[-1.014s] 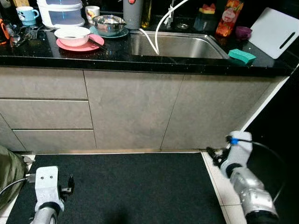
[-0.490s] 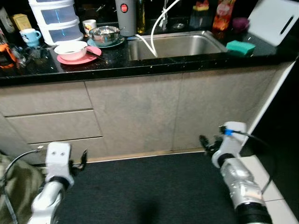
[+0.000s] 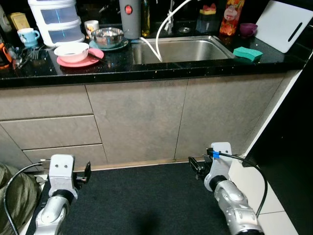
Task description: Kitchen organization
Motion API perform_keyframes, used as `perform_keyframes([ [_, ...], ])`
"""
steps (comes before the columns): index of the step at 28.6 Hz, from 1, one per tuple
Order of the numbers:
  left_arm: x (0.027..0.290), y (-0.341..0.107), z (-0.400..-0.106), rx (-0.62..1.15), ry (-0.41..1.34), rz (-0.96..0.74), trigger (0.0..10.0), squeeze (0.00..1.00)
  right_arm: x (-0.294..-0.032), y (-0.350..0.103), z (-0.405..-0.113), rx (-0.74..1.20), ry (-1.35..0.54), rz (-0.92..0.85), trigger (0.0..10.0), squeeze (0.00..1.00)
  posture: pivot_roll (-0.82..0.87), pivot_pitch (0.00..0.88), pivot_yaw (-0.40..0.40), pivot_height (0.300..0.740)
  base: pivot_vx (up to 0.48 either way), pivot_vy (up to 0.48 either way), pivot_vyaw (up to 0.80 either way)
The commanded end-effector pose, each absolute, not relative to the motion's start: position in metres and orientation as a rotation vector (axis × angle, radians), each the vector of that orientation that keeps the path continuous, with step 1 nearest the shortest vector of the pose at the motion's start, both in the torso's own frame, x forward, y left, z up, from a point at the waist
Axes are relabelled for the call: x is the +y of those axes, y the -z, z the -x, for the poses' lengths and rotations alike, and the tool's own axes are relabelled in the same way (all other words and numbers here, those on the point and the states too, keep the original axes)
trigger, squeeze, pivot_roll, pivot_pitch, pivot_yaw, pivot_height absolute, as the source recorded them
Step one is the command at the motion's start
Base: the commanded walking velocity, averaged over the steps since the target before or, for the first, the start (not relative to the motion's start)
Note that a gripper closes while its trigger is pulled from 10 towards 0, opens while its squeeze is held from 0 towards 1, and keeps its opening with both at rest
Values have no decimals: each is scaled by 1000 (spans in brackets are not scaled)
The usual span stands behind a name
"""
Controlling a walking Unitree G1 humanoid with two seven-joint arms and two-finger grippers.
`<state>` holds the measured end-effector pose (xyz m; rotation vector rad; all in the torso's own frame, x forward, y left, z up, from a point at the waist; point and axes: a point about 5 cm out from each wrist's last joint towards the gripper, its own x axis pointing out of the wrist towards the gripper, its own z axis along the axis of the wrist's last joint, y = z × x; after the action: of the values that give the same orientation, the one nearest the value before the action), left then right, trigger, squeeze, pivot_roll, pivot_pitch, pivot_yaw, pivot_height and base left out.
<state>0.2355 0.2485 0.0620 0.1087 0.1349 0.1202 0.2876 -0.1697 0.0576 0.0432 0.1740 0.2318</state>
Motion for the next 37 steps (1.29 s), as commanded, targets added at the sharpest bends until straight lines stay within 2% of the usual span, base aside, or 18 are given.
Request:
perform_keyframes([
  [1,255,-67,-234,106,-153,-111,10000,0,-161,-57,-289,178,-274,-34,10000,0,86,0,-34,740,0,0,0],
  [5,251,-72,-239,72,-180,-91,10000,0,-153,-53,-293,193,-306,-42,10000,0,148,0,-60,740,0,0,0],
  [7,238,-77,-243,55,-132,-80,10000,0,-146,-55,-299,181,-331,-40,10000,0,168,0,-48,740,0,0,0],
  [12,224,-72,-246,75,-75,-66,10000,0,-147,-61,-307,160,-317,-35,10000,0,176,0,-38,740,0,0,0],
  [18,187,-67,-251,95,69,-31,10000,0,-150,-91,-324,75,-298,18,10000,0,134,0,-39,740,0,0,0],
  [23,166,-65,-254,102,123,0,10000,0,-135,-82,-321,96,-361,45,10000,0,137,0,-38,740,0,0,0],
  [31,149,-86,-272,48,144,49,10000,0,-125,-83,-324,103,-368,6,10000,0,112,0,-27,740,0,0,0],
  [37,140,-72,-278,109,192,51,10000,0,-126,-80,-325,121,-342,-63,10000,0,20,0,16,740,0,0,0],
])
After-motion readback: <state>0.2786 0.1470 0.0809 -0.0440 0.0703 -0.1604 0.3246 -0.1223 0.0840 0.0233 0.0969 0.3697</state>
